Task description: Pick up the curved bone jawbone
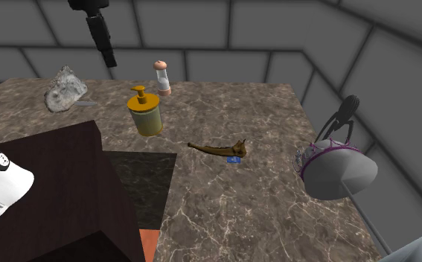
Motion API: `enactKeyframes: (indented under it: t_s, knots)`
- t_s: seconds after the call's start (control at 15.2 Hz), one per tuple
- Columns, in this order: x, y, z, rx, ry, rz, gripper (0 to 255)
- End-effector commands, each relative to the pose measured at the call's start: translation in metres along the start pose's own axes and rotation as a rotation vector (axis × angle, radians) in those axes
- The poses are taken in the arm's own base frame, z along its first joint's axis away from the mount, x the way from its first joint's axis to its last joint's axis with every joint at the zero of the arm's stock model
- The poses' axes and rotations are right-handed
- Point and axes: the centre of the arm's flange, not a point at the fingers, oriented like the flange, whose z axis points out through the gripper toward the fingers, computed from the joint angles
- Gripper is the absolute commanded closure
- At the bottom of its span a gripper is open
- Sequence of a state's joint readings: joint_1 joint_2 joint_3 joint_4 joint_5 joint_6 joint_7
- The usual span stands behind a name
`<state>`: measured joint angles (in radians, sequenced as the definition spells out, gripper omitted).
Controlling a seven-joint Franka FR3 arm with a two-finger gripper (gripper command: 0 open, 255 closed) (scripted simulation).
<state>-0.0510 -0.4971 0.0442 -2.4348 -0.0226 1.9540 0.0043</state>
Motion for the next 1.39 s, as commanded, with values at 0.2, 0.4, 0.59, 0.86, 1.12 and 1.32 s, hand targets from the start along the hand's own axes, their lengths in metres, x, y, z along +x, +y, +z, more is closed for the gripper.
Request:
enactKeyframes:
  t_s: [0.2, 0.4, 0.59, 0.86, 1.12, 1.32]
  knots:
    - [0.040, 0.000, 0.055, -0.003, 0.013, 0.068, 0]
    - [0.062, 0.002, 0.086, -0.005, 0.019, 0.109, 0]
    - [0.085, 0.005, 0.118, -0.007, 0.026, 0.149, 0]
    - [0.115, 0.011, 0.160, -0.009, 0.034, 0.203, 0]
    - [0.146, 0.019, 0.201, -0.012, 0.043, 0.257, 0]
    - [0.168, 0.026, 0.232, -0.014, 0.049, 0.297, 0]
